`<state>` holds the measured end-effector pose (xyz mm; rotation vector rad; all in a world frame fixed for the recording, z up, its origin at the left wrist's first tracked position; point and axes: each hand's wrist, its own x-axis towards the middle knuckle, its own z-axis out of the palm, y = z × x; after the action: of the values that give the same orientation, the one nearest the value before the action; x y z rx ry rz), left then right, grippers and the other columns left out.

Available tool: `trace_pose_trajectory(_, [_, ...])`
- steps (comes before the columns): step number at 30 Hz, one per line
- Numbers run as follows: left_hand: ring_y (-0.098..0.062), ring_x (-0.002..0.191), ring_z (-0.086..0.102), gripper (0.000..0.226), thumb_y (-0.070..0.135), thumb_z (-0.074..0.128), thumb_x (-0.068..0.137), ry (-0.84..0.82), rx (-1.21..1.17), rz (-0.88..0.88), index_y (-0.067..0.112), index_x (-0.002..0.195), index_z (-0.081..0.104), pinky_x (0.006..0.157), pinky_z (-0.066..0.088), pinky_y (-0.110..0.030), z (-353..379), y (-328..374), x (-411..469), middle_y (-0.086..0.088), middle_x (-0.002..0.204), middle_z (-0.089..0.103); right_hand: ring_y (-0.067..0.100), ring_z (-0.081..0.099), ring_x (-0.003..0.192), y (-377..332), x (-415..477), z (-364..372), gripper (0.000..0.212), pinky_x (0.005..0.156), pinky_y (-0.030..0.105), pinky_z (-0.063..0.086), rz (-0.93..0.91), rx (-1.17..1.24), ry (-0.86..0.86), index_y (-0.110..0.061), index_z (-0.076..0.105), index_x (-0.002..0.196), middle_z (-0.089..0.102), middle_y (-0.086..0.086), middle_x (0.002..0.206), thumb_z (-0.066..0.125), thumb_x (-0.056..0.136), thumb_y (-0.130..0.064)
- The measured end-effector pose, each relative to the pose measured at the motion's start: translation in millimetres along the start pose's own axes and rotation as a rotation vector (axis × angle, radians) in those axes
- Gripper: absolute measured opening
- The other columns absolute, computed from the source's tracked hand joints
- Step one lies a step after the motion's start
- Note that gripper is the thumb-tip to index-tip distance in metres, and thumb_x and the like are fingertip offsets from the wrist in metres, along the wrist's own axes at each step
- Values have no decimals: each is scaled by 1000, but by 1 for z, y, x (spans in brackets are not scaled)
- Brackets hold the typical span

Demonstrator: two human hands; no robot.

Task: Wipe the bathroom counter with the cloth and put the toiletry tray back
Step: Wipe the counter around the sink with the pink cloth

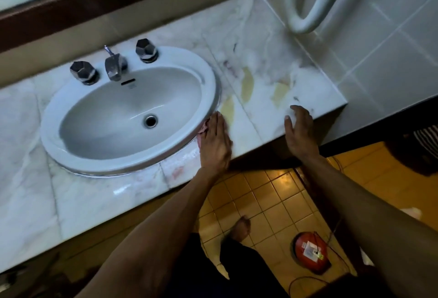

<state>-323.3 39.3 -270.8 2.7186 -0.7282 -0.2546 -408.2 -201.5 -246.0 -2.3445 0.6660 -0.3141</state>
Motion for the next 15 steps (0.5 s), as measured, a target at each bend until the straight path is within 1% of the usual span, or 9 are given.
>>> trace_pose_trajectory(2, [-28, 155, 17, 67, 28, 31, 98, -29, -41, -27, 4, 159, 18, 121, 25, -47, 4, 6, 25, -15, 168, 16, 27, 43, 124, 3, 7, -5, 35, 108, 44, 38, -21, 10, 1, -10, 44, 135, 49, 12, 137, 44, 103, -25])
trace_pose_trajectory(4, [-30, 156, 15, 71, 30, 32, 97, -55, -36, 10, 1, 159, 16, 123, 23, -47, 6, 12, 54, -18, 168, 15, 26, 43, 125, 5, 14, -9, 34, 110, 46, 36, -52, 22, 1, -9, 45, 135, 50, 12, 138, 45, 103, -23])
trace_pose_trajectory(6, [-35, 154, 18, 68, 28, 35, 98, -38, -31, 58, -4, 156, 22, 123, 22, -49, 6, 20, 83, -22, 165, 21, 26, 44, 126, 11, 23, -11, 36, 110, 45, 36, -73, 25, 13, -8, 45, 135, 50, 12, 139, 46, 103, -23])
trace_pose_trajectory(7, [-37, 153, 23, 63, 26, 35, 100, -23, -42, 51, -5, 155, 26, 122, 25, -50, 4, 24, 93, -23, 163, 26, 26, 44, 126, 14, 27, -13, 37, 109, 44, 36, -75, 28, 17, -7, 45, 136, 50, 12, 139, 46, 102, -24])
trace_pose_trajectory(9, [-37, 150, 30, 57, 26, 34, 104, 26, -52, 25, -1, 154, 31, 118, 33, -50, -1, 34, 102, -20, 161, 32, 28, 45, 124, 20, 34, -16, 38, 106, 41, 36, -72, 18, 37, -5, 46, 135, 51, 14, 137, 47, 102, -23])
trace_pose_trajectory(10, [-35, 150, 31, 57, 29, 33, 105, 48, -41, 42, 2, 155, 30, 117, 34, -50, -3, 37, 96, -18, 162, 31, 30, 45, 124, 23, 36, -17, 38, 106, 40, 35, -62, 4, 47, -3, 46, 134, 51, 16, 136, 47, 101, -23])
trace_pose_trajectory(12, [-29, 153, 25, 59, 33, 30, 106, 29, 3, 110, 8, 159, 23, 120, 28, -47, -4, 32, 62, -11, 167, 24, 34, 45, 124, 26, 40, -19, 40, 104, 38, 35, -46, -19, 42, 1, 47, 132, 51, 20, 135, 47, 100, -24])
trace_pose_trajectory(15, [-20, 158, 4, 63, 38, 27, 107, -14, 20, 111, 17, 163, 6, 127, 12, -45, -6, 18, -7, -1, 171, 6, 37, 47, 122, 29, 47, -19, 42, 102, 40, 36, -20, -53, 12, 2, 47, 130, 51, 21, 133, 45, 98, -27])
